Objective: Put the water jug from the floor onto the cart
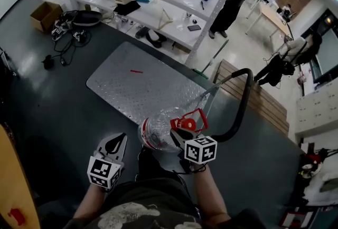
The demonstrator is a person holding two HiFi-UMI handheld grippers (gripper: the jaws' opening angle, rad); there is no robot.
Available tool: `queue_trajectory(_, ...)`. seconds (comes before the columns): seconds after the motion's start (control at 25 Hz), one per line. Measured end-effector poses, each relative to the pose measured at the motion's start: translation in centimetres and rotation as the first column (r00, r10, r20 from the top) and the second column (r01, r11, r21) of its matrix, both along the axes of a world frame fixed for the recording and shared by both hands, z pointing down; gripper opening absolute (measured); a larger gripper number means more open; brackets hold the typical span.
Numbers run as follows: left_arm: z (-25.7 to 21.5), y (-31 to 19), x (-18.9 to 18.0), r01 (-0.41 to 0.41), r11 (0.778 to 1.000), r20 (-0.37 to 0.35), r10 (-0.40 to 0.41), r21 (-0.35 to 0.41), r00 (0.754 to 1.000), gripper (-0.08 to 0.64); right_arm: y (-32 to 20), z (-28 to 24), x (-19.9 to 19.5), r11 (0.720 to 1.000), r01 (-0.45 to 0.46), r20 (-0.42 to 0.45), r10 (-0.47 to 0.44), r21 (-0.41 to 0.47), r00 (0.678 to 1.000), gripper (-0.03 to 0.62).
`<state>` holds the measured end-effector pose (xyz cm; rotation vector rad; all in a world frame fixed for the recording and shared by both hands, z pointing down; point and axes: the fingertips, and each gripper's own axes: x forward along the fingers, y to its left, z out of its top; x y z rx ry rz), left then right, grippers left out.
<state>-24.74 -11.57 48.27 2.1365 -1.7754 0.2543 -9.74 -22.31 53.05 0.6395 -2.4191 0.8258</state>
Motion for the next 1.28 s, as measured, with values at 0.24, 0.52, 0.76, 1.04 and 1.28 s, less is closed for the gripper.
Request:
queue_trajectory(0.24, -0.5, -7.8, -4.1, -0.013, 1.0, 0.012, 0.013, -0.008, 1.0, 0.007, -6.7, 2.0, -4.4, 0.999, 0.05, -0.043, -0.051, -0.016, 0.998, 0.031)
queue_trajectory(0.52, -0.8, -17.7, -7.5, -0.022, 0.999, 0.018, 0.023, -0.033, 1.0, 0.006, -14.7, 2.9, -6.8, 0.997, 0.058, -0.062, -0.061, -0.045, 0.996, 0.032)
queue_trajectory(0.76, -0.6, -23.7, -9.7, -0.056, 0.998, 0.006, 0.056, -0.032, 0.998, 0.007, -21.0, 4.3, -9.0, 1.0, 0.022, -0.122, -0.021, 0.007, 0.992, 0.032)
queue_trajectory(1.04, 0.6, -29.8, -12.4, -0.183, 0.981, -0.013, 0.182, -0.06, 0.983, 0.006, -26.8, 7.3, -10.9, 0.991, -0.128, -0.197, 0.134, 0.045, 0.971, 0.035)
queue_trajectory(1.28, 1.5, -34.5, -15.0, -0.301, 0.948, -0.019, 0.301, -0.103, 0.954, 0.006, -31.0, 9.2, -12.2, 0.951, -0.305, -0.193, 0.308, 0.046, 0.932, 0.035)
